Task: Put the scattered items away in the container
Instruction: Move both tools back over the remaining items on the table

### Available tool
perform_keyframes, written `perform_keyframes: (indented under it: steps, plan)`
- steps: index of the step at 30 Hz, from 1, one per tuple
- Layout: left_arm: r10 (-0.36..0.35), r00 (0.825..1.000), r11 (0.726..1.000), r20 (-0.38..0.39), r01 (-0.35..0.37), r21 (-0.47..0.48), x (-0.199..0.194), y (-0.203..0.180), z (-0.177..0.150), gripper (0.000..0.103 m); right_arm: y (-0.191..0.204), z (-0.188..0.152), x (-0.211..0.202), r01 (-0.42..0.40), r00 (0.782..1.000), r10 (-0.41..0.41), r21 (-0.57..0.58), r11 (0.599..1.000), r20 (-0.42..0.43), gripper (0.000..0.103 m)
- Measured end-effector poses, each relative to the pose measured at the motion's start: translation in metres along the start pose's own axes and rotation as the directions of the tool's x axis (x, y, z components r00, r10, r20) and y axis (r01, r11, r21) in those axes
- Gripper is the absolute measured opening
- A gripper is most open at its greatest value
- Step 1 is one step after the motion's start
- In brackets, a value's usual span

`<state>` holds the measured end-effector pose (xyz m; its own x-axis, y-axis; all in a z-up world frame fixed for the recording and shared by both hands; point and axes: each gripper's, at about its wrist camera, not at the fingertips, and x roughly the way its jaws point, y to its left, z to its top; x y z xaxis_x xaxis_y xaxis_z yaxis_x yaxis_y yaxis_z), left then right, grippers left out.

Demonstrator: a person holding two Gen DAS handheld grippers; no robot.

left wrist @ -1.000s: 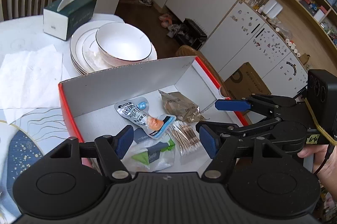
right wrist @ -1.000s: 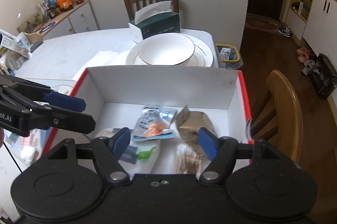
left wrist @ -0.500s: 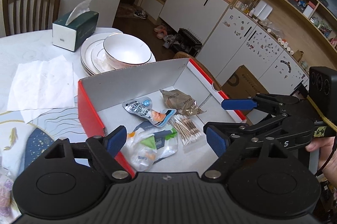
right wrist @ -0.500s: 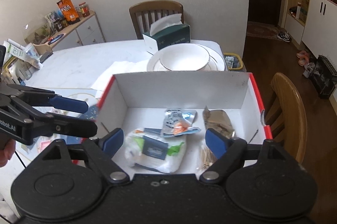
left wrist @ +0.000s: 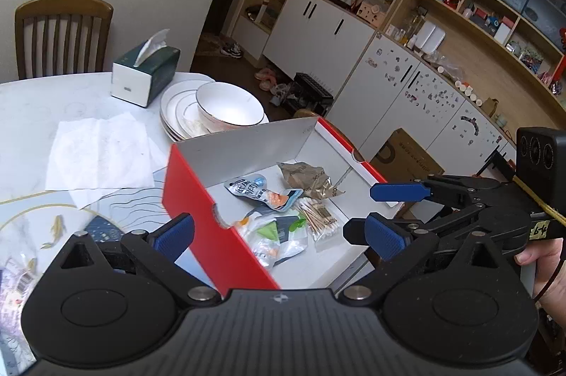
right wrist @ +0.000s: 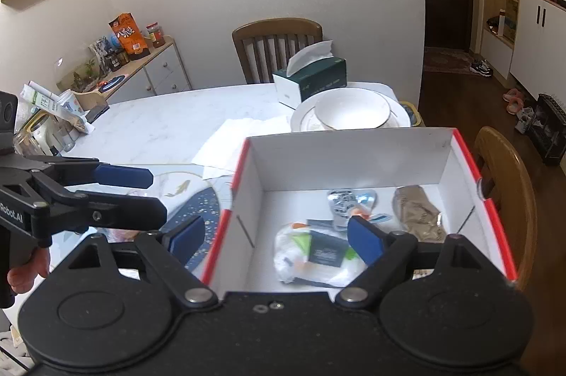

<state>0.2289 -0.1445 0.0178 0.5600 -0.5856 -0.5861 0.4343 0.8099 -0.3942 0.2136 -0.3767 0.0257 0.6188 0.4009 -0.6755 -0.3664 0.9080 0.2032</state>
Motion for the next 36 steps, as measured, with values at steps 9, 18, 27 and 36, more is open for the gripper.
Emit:
perform_keyframes:
  steps: [9, 18, 27, 36]
  plan:
    - [0.052, 0.997, 0.996, 0.048, -0.056, 0.071, -0.040, 0.013, -0.023, 0.103, 0.037, -0.006, 0.001, -0.003, 1.000, 0.003, -0.010, 1.000, 0.006, 0.088]
    - [0.092, 0.992, 0.992, 0.086, -0.099, 0.079, -0.081, 0.040, -0.052, 0.103, 0.075, -0.013, 0.009, 0.007, 1.000, -0.007, -0.032, 0.999, 0.015, 0.088]
    - [0.139, 0.983, 0.987, 0.117, -0.148, 0.069, -0.117, 0.064, -0.075, 0.103, 0.117, -0.021, 0.022, -0.007, 1.000, 0.008, -0.055, 0.998, 0.012, 0.087]
    - [0.156, 0.982, 0.987, 0.107, -0.160, 0.029, -0.141, 0.093, -0.092, 0.103, 0.154, -0.028, 0.034, -0.021, 1.000, 0.021, -0.062, 0.998, 0.000, 0.087]
